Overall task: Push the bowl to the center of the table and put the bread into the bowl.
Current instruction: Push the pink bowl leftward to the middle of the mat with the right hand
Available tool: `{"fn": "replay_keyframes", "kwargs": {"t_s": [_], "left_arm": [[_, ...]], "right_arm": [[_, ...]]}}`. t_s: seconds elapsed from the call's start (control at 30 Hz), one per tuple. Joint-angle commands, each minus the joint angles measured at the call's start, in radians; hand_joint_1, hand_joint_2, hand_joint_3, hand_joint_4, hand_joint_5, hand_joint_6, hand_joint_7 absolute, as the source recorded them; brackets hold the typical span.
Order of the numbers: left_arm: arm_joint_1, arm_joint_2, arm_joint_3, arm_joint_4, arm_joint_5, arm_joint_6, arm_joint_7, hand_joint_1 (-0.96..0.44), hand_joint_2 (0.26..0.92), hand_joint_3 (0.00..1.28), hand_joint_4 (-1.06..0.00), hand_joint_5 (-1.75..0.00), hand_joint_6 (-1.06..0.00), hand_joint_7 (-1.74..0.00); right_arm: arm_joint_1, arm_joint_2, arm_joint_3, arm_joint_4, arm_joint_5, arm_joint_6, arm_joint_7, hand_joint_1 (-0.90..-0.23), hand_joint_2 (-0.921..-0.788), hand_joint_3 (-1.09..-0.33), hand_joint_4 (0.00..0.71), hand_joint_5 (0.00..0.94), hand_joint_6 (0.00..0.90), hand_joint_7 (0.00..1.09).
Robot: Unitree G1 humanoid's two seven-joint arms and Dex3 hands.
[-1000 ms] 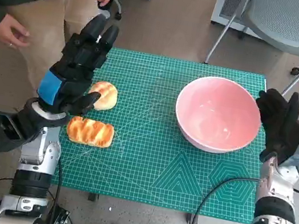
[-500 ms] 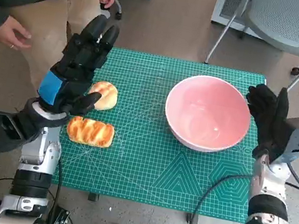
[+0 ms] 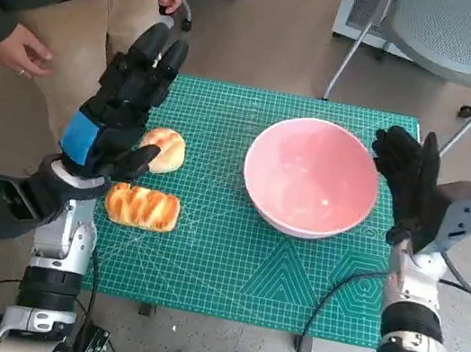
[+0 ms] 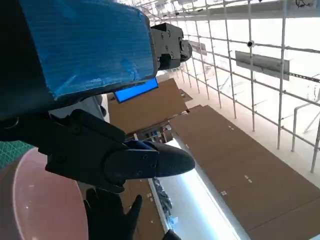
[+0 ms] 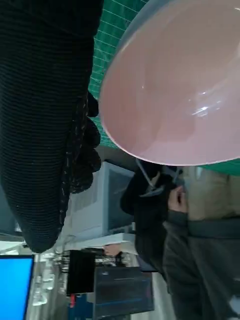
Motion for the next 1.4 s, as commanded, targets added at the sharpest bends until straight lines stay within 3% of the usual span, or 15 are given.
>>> {"fn": "replay_keyframes", "kwargs": {"t_s": [0.03, 0.67, 1.03, 1.3, 1.4], "left_arm": [[0.000, 0.001, -0.001, 0.003, 0.006, -0.006, 0.002, -0.71, 0.921, 0.40, 0.00, 0.00, 0.00, -0.17], [0.001, -0.002, 0.000, 0.005, 0.009, -0.006, 0.008, -0.72, 0.921, 0.40, 0.00, 0.00, 0.00, -0.17], [0.003, -0.003, -0.004, 0.007, 0.011, -0.008, 0.015, -0.72, 0.921, 0.40, 0.00, 0.00, 0.00, -0.18], [0.012, -0.002, -0.003, -0.005, 0.007, -0.006, 0.016, -0.72, 0.921, 0.40, 0.00, 0.00, 0.00, -0.18], [0.021, 0.000, -0.002, -0.022, 0.001, 0.004, 0.018, -0.72, 0.921, 0.40, 0.00, 0.00, 0.00, -0.18]], "right_arm": [[0.000, 0.022, 0.007, 0.003, -0.004, 0.001, 0.013, -0.647, -0.921, -0.893, 0.190, 0.005, 0.246, 0.04], [-0.013, 0.049, 0.026, 0.002, -0.010, 0.000, 0.030, -0.613, -0.921, -0.902, 0.194, 0.003, 0.246, 0.04], [-0.018, 0.048, 0.033, 0.003, -0.010, -0.002, 0.033, -0.636, -0.921, -0.902, 0.193, 0.001, 0.239, 0.04], [-0.022, 0.018, 0.029, -0.010, -0.005, -0.024, 0.045, -0.641, -0.921, -0.896, 0.194, 0.001, 0.237, 0.03], [-0.025, 0.002, 0.037, -0.030, -0.015, -0.064, 0.025, -0.649, -0.921, -0.894, 0.196, 0.003, 0.237, 0.03]]}}
